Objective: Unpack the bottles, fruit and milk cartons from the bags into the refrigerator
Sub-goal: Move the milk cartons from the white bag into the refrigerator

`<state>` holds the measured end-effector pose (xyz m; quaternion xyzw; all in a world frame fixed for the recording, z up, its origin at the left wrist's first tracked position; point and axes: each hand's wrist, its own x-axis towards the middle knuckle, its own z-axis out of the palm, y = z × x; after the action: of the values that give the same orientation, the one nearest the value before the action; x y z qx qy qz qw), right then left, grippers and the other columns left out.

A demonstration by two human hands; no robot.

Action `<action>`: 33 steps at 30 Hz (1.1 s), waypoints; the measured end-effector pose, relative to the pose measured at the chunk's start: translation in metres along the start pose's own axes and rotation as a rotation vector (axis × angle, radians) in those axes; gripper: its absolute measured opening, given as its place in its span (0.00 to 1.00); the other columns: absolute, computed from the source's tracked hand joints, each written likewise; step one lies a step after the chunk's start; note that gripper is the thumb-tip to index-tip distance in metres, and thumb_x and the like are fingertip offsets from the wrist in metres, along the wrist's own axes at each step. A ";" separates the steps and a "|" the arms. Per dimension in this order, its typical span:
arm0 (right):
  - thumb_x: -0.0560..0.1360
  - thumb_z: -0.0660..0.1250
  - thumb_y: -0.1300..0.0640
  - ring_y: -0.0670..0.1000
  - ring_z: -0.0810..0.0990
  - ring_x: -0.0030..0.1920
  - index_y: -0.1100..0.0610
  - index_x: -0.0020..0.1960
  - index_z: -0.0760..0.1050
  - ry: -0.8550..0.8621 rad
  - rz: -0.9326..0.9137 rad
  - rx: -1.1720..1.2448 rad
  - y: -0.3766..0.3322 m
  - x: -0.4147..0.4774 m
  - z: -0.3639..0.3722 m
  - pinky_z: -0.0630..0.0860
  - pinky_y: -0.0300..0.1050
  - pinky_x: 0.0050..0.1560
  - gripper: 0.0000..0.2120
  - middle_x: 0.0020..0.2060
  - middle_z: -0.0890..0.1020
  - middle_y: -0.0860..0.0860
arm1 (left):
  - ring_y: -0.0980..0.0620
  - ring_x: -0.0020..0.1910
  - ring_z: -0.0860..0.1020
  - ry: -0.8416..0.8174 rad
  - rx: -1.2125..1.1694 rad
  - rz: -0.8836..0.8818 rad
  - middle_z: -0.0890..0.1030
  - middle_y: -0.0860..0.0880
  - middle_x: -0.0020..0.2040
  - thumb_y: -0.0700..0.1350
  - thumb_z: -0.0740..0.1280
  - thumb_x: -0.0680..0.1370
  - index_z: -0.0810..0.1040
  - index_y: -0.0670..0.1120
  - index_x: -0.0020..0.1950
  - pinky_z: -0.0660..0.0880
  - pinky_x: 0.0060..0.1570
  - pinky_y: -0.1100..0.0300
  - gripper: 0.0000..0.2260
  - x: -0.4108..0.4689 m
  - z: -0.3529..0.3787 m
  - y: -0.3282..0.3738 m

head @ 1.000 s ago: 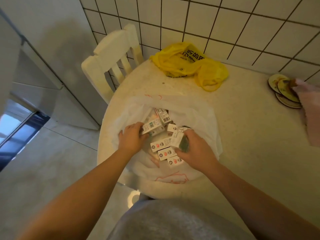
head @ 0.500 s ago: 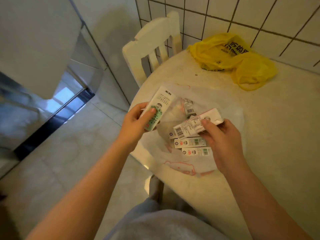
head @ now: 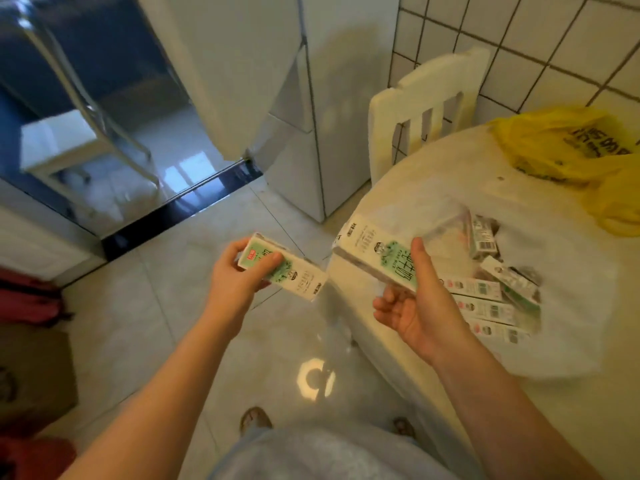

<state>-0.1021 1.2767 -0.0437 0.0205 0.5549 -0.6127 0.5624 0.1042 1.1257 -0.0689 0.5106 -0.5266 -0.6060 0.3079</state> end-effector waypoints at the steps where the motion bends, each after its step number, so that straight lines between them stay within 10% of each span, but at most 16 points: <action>1: 0.74 0.61 0.31 0.52 0.80 0.30 0.55 0.57 0.80 -0.016 0.001 -0.052 0.008 0.004 0.018 0.77 0.45 0.30 0.30 0.29 0.74 0.53 | 0.45 0.52 0.85 0.009 -0.055 -0.016 0.85 0.42 0.51 0.43 0.73 0.74 0.75 0.41 0.61 0.82 0.52 0.47 0.17 0.003 -0.019 -0.002; 7: 0.79 0.61 0.40 0.60 0.86 0.50 0.56 0.60 0.79 -0.159 0.042 -0.159 0.063 0.017 0.146 0.83 0.51 0.39 0.22 0.50 0.86 0.58 | 0.44 0.51 0.85 0.058 -0.385 -0.138 0.85 0.44 0.49 0.46 0.69 0.77 0.76 0.47 0.59 0.82 0.46 0.46 0.12 0.027 -0.142 -0.010; 14: 0.78 0.66 0.60 0.59 0.85 0.52 0.62 0.54 0.78 -0.247 -0.029 -0.406 0.128 0.043 0.305 0.82 0.53 0.50 0.08 0.49 0.86 0.61 | 0.49 0.43 0.85 0.123 -0.356 -0.138 0.85 0.45 0.49 0.53 0.70 0.74 0.77 0.48 0.63 0.81 0.40 0.52 0.20 0.043 -0.304 -0.010; 33: 0.79 0.67 0.52 0.56 0.87 0.47 0.56 0.56 0.80 -0.465 -0.095 -0.643 0.149 0.189 0.603 0.82 0.53 0.50 0.10 0.45 0.87 0.56 | 0.52 0.43 0.86 0.350 -0.215 -0.019 0.86 0.51 0.47 0.48 0.71 0.78 0.78 0.50 0.60 0.81 0.37 0.60 0.12 0.224 -0.473 0.049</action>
<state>0.2961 0.7646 -0.0333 -0.3215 0.5767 -0.4212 0.6218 0.4778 0.7557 -0.0519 0.5775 -0.3924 -0.5635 0.4416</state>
